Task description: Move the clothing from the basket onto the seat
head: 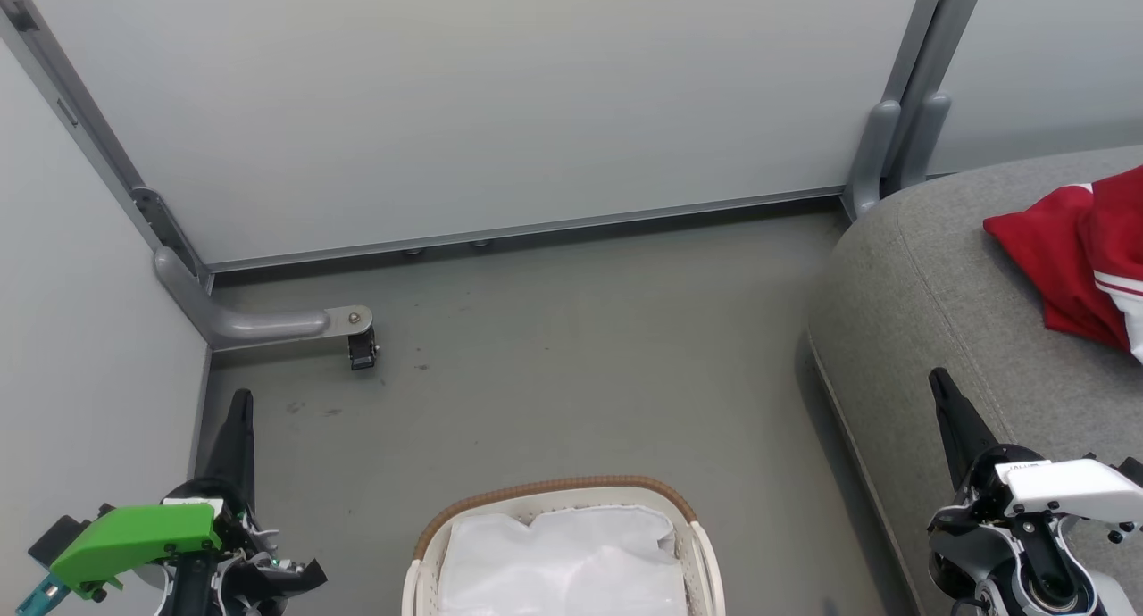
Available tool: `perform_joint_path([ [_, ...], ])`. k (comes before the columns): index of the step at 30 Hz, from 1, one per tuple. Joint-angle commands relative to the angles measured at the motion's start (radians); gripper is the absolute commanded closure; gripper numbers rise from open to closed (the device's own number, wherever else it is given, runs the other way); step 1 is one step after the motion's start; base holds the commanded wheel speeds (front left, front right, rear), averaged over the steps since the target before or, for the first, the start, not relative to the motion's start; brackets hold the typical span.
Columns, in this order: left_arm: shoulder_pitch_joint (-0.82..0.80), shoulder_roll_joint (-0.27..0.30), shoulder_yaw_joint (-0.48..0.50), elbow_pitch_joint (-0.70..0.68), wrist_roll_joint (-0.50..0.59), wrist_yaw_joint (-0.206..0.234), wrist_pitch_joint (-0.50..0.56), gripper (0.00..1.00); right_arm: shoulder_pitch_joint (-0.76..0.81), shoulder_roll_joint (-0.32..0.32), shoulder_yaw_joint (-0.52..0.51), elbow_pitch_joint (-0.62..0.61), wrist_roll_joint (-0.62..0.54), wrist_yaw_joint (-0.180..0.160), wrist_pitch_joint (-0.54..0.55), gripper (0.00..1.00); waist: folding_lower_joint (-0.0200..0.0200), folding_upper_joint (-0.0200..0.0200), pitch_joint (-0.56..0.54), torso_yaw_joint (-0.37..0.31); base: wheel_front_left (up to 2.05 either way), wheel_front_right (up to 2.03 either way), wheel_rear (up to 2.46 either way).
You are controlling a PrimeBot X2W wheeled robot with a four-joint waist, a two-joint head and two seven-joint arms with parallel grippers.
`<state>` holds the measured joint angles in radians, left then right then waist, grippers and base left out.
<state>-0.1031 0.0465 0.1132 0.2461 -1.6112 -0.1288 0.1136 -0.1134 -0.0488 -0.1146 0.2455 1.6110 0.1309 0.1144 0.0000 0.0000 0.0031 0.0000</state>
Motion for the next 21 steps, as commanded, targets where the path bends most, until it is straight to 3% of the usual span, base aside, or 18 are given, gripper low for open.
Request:
perform_joint_path([
  [1,-0.011,0.007,0.002,-0.002,-0.003,-0.005,0.005,1.00,0.011,-0.003,-0.002,-0.004,0.004,0.000,0.003,1.00,0.0000,0.0000,0.000,0.000,0.00,0.00,0.00],
  [21,-0.011,0.007,0.002,-0.002,-0.003,-0.005,0.004,1.00,0.011,-0.003,-0.002,-0.004,0.004,0.000,0.003,1.00,0.0000,0.0000,0.000,0.000,0.00,0.00,0.00],
])
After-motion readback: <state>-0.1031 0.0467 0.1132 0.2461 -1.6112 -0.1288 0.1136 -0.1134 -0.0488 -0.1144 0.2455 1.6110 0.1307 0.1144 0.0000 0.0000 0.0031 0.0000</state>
